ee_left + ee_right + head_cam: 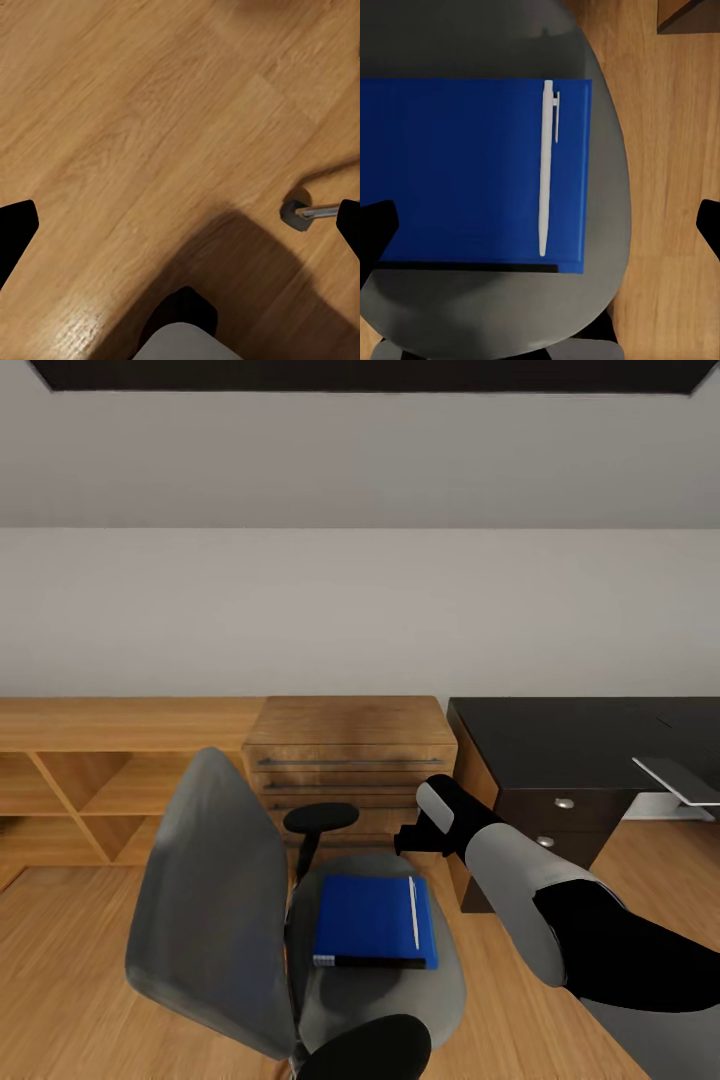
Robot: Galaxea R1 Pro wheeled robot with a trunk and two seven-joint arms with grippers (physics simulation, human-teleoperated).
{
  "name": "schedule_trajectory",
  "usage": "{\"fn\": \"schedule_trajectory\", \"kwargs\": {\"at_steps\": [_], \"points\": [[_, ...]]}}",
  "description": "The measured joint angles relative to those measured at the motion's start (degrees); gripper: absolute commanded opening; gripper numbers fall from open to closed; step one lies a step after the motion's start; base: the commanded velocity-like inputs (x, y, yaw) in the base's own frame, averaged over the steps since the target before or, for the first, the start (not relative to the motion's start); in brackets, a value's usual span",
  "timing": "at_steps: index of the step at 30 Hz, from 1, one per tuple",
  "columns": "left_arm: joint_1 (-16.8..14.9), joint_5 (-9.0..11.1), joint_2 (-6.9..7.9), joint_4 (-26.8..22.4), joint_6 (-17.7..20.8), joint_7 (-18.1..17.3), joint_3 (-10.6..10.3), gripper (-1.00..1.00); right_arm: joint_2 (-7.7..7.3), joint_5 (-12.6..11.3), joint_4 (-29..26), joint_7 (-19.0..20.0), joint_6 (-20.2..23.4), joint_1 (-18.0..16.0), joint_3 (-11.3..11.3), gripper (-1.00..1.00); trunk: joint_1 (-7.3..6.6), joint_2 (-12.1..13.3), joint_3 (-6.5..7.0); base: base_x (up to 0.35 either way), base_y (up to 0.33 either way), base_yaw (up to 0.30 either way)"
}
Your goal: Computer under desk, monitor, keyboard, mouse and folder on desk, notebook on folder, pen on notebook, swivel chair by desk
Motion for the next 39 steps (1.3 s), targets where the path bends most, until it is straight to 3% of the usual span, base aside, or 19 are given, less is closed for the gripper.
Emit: {"fn": "schedule_trajectory", "kwargs": {"at_steps": [9, 39], "points": [[0.0, 0.07, 0.05, 0.0, 0.02, 0.06, 0.03, 1.0, 0.0, 0.01, 0.0, 0.01, 0.0, 0.0, 0.0, 1.0, 0.0, 0.0, 0.0, -0.001, 0.0, 0.0], [0.0, 0.16, 0.11, 0.0, -0.03, 0.15, 0.1, 1.0, 0.0, 0.0, 0.06, 0.09, -0.17, 0.0, 0.0, 1.0, 6.58, -12.02, -5.38, 0.0, 0.0, 0.0]]}}
